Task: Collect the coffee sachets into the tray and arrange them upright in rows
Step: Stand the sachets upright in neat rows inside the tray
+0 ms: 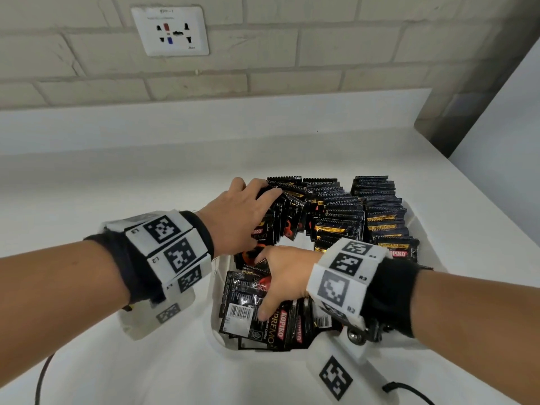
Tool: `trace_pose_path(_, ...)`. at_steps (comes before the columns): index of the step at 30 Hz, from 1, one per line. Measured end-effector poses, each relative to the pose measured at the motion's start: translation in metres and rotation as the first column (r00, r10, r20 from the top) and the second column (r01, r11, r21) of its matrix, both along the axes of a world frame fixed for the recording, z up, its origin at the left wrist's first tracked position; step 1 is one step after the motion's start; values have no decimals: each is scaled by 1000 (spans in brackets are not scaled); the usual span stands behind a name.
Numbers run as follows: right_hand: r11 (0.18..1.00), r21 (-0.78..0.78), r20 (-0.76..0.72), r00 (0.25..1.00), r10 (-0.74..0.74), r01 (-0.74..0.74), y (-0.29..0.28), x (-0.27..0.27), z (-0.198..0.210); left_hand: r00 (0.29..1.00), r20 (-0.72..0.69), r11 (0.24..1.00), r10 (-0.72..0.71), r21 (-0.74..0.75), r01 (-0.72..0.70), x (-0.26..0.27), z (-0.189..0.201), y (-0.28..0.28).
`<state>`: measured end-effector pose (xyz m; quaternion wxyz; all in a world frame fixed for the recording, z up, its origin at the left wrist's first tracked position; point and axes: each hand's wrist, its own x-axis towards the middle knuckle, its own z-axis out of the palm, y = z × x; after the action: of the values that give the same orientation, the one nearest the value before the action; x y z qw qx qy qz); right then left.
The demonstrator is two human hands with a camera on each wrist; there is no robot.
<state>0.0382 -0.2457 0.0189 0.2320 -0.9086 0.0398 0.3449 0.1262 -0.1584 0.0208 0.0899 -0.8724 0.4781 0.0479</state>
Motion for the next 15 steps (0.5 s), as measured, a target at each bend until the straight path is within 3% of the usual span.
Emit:
trace_pose_path(9,976,-12,-6,976,216,-216,-5,-6,9,999,-52,1000,13,1,-13,-2,1,2)
trace_pose_path(15,974,-16,97,970,225,-224,0,-9,11,1000,-11,1000,8,-5,-8,-5,-2,5)
